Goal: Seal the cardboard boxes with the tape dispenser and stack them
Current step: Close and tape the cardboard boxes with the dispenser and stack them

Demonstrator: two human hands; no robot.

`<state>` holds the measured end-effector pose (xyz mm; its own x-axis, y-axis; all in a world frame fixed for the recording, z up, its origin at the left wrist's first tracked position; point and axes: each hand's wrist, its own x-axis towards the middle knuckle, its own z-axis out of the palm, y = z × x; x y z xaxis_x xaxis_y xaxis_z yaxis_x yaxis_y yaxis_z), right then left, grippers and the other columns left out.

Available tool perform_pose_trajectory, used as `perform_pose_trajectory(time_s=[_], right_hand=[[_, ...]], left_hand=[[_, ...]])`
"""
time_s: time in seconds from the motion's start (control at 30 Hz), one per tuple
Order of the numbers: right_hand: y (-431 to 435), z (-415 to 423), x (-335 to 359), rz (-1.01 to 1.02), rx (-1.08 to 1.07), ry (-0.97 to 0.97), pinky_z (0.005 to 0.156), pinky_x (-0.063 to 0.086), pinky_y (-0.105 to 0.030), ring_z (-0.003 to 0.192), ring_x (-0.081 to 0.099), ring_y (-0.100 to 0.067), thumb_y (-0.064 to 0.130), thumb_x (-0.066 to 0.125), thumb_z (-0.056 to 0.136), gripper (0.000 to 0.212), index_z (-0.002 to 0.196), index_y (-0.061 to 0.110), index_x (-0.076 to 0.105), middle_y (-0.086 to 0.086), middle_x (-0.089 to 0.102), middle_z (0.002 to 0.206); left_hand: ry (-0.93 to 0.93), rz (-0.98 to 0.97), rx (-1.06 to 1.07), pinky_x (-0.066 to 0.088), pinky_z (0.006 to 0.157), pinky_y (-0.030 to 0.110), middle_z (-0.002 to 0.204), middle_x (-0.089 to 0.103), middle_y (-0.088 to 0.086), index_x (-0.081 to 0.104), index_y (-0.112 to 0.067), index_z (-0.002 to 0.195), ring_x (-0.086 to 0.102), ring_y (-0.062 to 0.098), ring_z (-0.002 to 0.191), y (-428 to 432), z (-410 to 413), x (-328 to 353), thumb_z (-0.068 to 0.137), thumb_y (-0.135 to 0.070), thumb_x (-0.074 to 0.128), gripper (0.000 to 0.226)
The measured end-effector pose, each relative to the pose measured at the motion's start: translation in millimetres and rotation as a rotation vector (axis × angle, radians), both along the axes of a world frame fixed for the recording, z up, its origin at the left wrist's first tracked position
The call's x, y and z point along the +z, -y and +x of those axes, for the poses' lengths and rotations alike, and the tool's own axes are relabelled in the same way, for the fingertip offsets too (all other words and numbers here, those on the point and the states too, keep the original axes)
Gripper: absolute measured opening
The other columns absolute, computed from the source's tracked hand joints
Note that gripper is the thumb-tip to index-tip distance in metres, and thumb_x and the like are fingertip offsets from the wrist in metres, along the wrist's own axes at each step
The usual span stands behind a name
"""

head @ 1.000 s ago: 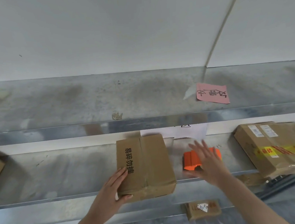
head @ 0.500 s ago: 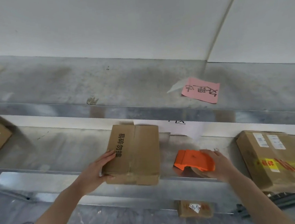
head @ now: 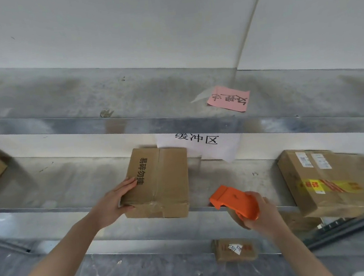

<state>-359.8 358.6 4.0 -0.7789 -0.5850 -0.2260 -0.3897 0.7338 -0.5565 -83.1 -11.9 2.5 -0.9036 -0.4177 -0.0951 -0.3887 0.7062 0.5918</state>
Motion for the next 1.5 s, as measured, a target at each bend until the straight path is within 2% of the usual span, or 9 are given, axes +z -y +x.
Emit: perform_pose_trajectory(time_s=[0.27, 0.37, 0.53, 0.63, 0.77, 1.03, 1.13, 1.37, 1.5], right_hand=[[-11.7, 48.7, 74.9, -0.036, 0.209, -0.183, 0.076, 0.039, -0.013, 0.096, 0.059, -0.007, 0.021, 0.074, 0.063, 0.084, 0.131, 0.052, 0.035, 0.018, 0.045, 0.119], [13.3, 81.0, 115.7, -0.139, 0.34, -0.195, 0.079, 0.04, -0.007, 0.103, 0.051, 0.006, 0.02, 0.073, 0.06, 0.089, 0.125, 0.063, 0.033, 0.033, 0.04, 0.121], [68.0, 132.7, 146.2, -0.26, 0.476, -0.162, 0.08, 0.053, -0.028, 0.106, 0.051, -0.005, 0.022, 0.072, 0.06, 0.084, 0.131, 0.054, 0.04, 0.026, 0.043, 0.119], [90.1, 154.9, 145.4, -0.299, 0.501, -0.155, 0.079, 0.053, -0.027, 0.106, 0.05, -0.004, 0.017, 0.072, 0.061, 0.084, 0.13, 0.053, 0.042, 0.029, 0.042, 0.117], [105.1, 172.7, 136.5, -0.332, 0.511, -0.102, 0.08, 0.055, -0.028, 0.109, 0.049, -0.006, 0.013, 0.074, 0.061, 0.083, 0.129, 0.05, 0.045, 0.029, 0.043, 0.118], [114.9, 169.2, 127.5, -0.331, 0.524, -0.1, 0.081, 0.055, -0.031, 0.112, 0.049, -0.006, 0.014, 0.075, 0.063, 0.083, 0.13, 0.051, 0.044, 0.031, 0.042, 0.122], [110.6, 155.5, 120.8, -0.296, 0.527, -0.145, 0.083, 0.054, -0.031, 0.109, 0.049, -0.004, 0.018, 0.072, 0.063, 0.084, 0.132, 0.052, 0.041, 0.031, 0.04, 0.122], [80.2, 98.9, 108.7, -0.231, 0.487, -0.246, 0.084, 0.051, -0.029, 0.109, 0.051, -0.002, 0.02, 0.075, 0.061, 0.087, 0.132, 0.055, 0.039, 0.024, 0.042, 0.125], [57.7, 64.1, 97.1, -0.202, 0.469, -0.255, 0.084, 0.053, -0.034, 0.109, 0.054, -0.004, 0.026, 0.084, 0.065, 0.085, 0.133, 0.053, 0.043, 0.024, 0.045, 0.125]], left_hand=[[0.032, 0.064, -0.053, 0.007, 0.121, 0.034, 0.154, 0.003, -0.024, 0.016, -0.029, 0.15, -0.001, -0.003, 0.143, -11.8, -0.5, 19.4, 0.096, -0.045, 0.047, 0.065], [-0.11, 0.225, -0.027, 0.016, 0.119, 0.031, 0.153, 0.017, -0.027, 0.03, -0.04, 0.145, 0.014, -0.005, 0.141, -34.6, 5.5, 43.0, 0.095, -0.056, 0.038, 0.053], [-0.242, 0.566, 0.024, 0.028, 0.115, 0.033, 0.136, 0.05, -0.026, 0.049, -0.042, 0.133, 0.04, -0.008, 0.129, -58.9, 32.4, 56.6, 0.096, -0.061, 0.029, 0.046], [-0.217, 0.899, 0.099, 0.034, 0.112, 0.037, 0.13, 0.06, -0.014, 0.054, -0.034, 0.132, 0.052, 0.004, 0.124, -63.0, 48.1, 54.2, 0.091, -0.067, 0.03, 0.057], [-0.204, 0.994, 0.121, 0.039, 0.107, 0.045, 0.116, 0.07, 0.003, 0.07, -0.026, 0.113, 0.063, 0.019, 0.111, -54.1, 71.3, 48.1, 0.087, -0.056, 0.046, 0.047], [-0.302, 0.914, 0.177, 0.05, 0.088, 0.028, 0.102, 0.073, 0.004, 0.072, -0.014, 0.105, 0.068, 0.014, 0.098, -55.1, 68.8, 54.7, 0.085, -0.04, 0.059, 0.036], [-0.339, 0.596, 0.393, 0.043, 0.074, 0.022, 0.084, 0.072, -0.006, 0.07, -0.022, 0.084, 0.064, 0.001, 0.081, -54.4, 57.2, 50.7, 0.09, -0.037, 0.062, 0.018], [-0.472, 0.147, 0.566, 0.042, 0.062, 0.025, 0.077, 0.06, -0.004, 0.055, -0.025, 0.076, 0.056, 0.013, 0.072, -22.6, 60.2, 22.8, 0.092, -0.01, 0.059, 0.022], [-0.415, -0.111, 0.429, 0.037, 0.064, 0.022, 0.075, 0.053, -0.004, 0.049, -0.019, 0.074, 0.052, 0.014, 0.071, -3.6, 75.3, 9.5, 0.09, -0.006, 0.06, 0.023]])
